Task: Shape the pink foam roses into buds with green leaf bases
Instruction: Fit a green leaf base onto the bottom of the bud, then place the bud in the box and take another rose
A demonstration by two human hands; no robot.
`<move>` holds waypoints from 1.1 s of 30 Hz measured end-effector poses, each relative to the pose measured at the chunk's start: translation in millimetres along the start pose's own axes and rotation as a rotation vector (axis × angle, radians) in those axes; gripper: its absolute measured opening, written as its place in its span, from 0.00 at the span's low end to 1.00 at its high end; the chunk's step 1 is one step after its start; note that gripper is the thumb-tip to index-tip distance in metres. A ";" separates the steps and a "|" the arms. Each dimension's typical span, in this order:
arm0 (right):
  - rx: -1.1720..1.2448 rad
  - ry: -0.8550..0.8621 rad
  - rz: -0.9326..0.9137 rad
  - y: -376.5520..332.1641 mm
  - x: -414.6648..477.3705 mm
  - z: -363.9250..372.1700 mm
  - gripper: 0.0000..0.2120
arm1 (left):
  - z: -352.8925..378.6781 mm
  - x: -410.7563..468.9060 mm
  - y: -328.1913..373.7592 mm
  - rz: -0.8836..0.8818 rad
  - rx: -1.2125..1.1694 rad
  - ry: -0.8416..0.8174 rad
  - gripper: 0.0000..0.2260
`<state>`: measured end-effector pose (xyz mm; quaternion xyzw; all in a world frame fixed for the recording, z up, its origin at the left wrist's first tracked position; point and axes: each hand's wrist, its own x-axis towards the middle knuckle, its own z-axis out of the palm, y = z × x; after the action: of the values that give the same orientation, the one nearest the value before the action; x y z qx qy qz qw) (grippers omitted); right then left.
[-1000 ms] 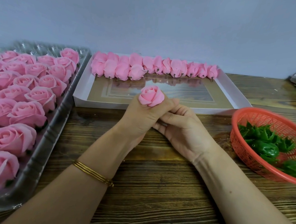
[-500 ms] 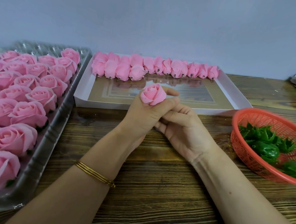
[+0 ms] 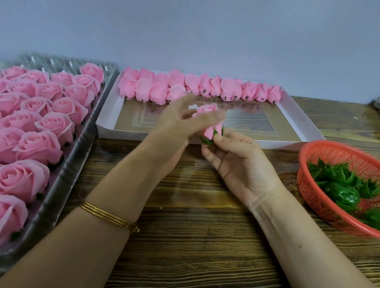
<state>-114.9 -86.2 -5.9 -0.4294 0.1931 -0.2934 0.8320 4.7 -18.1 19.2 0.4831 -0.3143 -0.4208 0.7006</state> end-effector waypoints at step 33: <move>-0.081 0.033 -0.059 15.9 0.7 9.5 0.12 | 1.4 -0.7 10.1 0.153 1.198 -0.014 0.04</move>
<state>-103.8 -73.7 -13.9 -0.4633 0.2055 -0.3169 0.8017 6.1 -16.3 29.2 0.7670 -0.5351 -0.1222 0.3325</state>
